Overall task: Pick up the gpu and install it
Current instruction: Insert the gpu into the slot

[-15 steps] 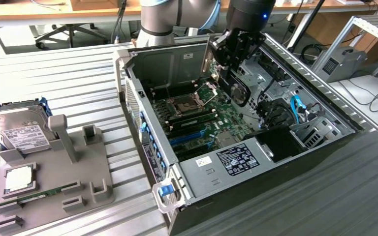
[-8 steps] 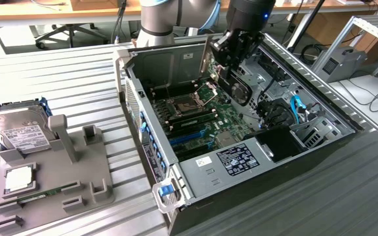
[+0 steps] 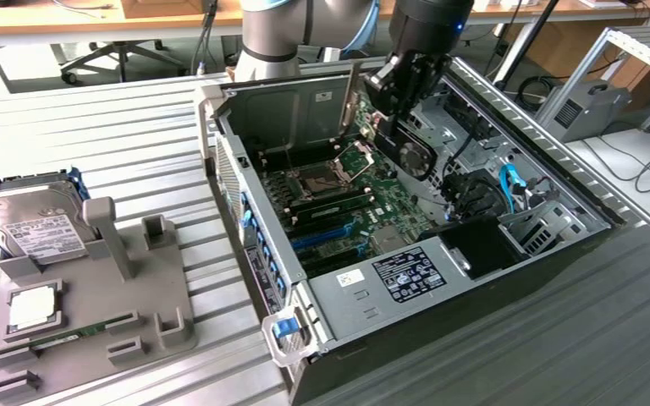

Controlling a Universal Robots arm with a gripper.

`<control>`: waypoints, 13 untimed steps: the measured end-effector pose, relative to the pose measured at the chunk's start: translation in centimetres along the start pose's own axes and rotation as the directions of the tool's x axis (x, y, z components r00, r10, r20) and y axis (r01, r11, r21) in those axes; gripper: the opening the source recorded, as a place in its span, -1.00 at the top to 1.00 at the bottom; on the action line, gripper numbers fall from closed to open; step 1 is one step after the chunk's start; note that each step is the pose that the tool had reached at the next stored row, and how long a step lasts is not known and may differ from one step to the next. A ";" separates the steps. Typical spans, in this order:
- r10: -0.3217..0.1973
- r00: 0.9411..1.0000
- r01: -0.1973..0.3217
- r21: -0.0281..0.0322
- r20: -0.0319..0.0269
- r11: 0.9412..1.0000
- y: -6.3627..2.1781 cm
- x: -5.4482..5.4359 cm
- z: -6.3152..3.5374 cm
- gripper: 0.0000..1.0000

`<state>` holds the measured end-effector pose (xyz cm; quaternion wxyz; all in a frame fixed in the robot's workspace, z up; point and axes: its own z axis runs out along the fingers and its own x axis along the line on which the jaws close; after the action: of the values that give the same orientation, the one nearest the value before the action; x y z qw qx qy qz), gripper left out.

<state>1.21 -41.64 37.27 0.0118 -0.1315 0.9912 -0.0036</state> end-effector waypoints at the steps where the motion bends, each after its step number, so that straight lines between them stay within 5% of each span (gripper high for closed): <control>1: -0.013 1.000 0.013 0.000 0.000 1.000 0.00 0.0 0.00 0.48; 13: -0.103 0.995 0.103 -0.002 0.001 0.995 0.00 0.0 0.00 0.48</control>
<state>1.21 -41.64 37.27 0.0120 -0.1825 0.9831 -0.0030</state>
